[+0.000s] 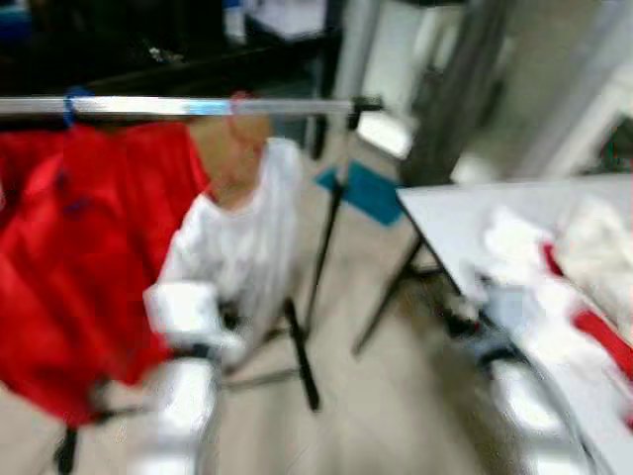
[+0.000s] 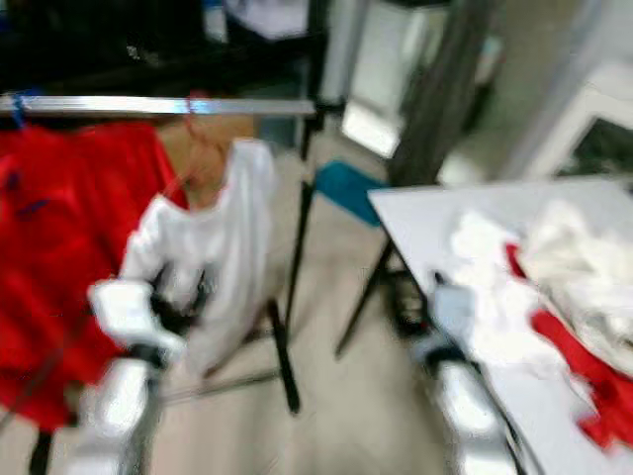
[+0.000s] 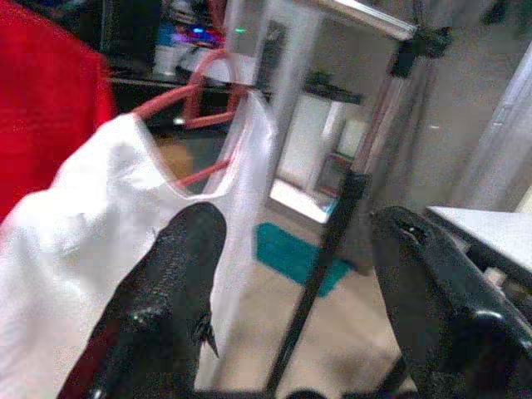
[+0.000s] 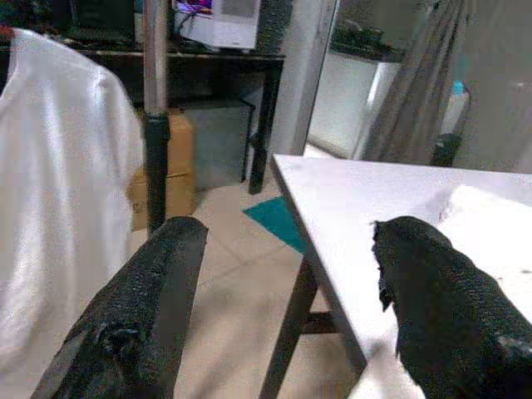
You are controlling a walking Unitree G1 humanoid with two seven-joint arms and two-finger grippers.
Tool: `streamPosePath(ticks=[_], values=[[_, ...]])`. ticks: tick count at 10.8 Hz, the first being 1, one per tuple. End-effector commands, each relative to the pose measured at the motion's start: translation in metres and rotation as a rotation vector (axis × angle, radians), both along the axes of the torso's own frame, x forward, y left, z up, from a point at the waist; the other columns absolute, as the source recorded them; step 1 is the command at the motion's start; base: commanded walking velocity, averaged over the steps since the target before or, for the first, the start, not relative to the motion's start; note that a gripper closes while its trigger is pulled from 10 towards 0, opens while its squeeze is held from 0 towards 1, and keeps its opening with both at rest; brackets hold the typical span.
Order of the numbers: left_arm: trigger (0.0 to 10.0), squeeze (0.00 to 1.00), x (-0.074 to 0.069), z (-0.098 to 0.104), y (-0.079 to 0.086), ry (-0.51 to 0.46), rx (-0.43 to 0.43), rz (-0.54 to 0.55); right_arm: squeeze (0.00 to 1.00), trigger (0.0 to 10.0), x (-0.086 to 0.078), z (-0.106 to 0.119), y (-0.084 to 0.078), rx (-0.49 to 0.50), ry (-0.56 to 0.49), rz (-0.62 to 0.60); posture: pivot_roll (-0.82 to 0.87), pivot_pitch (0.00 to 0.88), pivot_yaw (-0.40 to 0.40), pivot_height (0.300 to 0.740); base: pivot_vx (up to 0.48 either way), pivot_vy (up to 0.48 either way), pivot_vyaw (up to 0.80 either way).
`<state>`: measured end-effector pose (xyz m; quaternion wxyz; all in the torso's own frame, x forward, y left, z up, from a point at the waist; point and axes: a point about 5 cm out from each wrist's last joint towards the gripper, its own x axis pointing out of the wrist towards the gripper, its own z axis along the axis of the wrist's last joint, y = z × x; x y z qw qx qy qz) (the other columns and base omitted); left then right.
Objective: Hang hanger
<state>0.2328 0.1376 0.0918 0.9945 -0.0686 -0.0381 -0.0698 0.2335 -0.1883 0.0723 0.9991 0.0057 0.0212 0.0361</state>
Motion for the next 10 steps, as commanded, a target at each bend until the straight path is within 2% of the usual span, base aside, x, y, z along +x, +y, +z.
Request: streamPosePath(ticks=[1, 3, 5, 10], values=[[10.0, 0.0, -0.0011, 0.0019, 0.0121, -0.011, 0.025, 0.038, 0.0, 10.0, 0.0057, 0.0076, 0.0115, 0.016, -0.039, 0.039, 0.06, 0.0, -0.102, 0.74, 0.458, 0.0, 0.0], [10.0, 0.0, -0.0016, 0.0023, 0.0123, -0.013, 0.03, 0.036, 0.0, 10.0, 0.0049, 0.0061, 0.0119, 0.016, -0.033, 0.039, 0.06, 0.0, -0.101, 0.74, 0.458, 0.0, 0.0], [10.0, 0.0, -0.0026, 0.0033, 0.0106, -0.024, 0.045, 0.019, 0.0, 10.0, 0.0025, 0.0112, 0.0174, 0.046, -0.077, 0.095, 0.06, 0.0, -0.098, 0.74, 0.0, 0.0, 0.0], [10.0, 0.0, -0.002, 0.0101, 0.0111, -0.065, 0.089, 0.02, 0.0, 10.0, 0.0045, 0.0131, 0.0204, 0.041, -0.086, 0.086, 0.07, 0.0, -0.1, 0.74, 0.0, 0.0, 0.0]])
